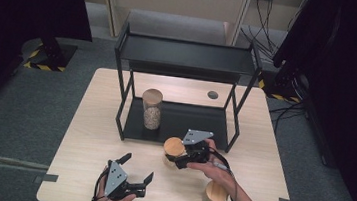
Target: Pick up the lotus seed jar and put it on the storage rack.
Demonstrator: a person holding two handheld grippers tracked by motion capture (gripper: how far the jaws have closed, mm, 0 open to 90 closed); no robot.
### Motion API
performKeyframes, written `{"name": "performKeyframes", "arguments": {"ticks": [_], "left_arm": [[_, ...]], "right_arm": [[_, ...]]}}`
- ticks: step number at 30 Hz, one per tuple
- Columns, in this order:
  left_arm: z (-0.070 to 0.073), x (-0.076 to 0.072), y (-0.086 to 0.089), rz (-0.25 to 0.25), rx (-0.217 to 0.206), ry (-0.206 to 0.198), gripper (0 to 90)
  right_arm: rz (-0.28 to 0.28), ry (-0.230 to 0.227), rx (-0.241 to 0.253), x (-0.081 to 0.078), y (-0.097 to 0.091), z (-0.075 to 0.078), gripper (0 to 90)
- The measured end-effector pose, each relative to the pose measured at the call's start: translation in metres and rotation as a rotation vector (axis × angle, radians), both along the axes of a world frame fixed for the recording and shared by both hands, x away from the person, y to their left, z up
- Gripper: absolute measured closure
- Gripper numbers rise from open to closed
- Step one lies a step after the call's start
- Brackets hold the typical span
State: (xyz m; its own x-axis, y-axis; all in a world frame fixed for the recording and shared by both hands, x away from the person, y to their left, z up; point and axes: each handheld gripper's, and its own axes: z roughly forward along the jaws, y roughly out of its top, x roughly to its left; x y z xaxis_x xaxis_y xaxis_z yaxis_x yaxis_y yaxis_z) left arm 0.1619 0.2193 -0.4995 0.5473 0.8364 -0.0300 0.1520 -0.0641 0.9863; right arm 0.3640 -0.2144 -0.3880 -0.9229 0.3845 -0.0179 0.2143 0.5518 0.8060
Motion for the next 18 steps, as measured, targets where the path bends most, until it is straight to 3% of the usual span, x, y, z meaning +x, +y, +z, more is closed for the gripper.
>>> {"name": "performKeyframes", "arguments": {"ticks": [18], "left_arm": [[0.000,0.001,0.000,0.002,-0.001,0.004,2.0]], "right_arm": [[-0.070,0.014,0.052,0.010,-0.010,0.019,24.1]]}}
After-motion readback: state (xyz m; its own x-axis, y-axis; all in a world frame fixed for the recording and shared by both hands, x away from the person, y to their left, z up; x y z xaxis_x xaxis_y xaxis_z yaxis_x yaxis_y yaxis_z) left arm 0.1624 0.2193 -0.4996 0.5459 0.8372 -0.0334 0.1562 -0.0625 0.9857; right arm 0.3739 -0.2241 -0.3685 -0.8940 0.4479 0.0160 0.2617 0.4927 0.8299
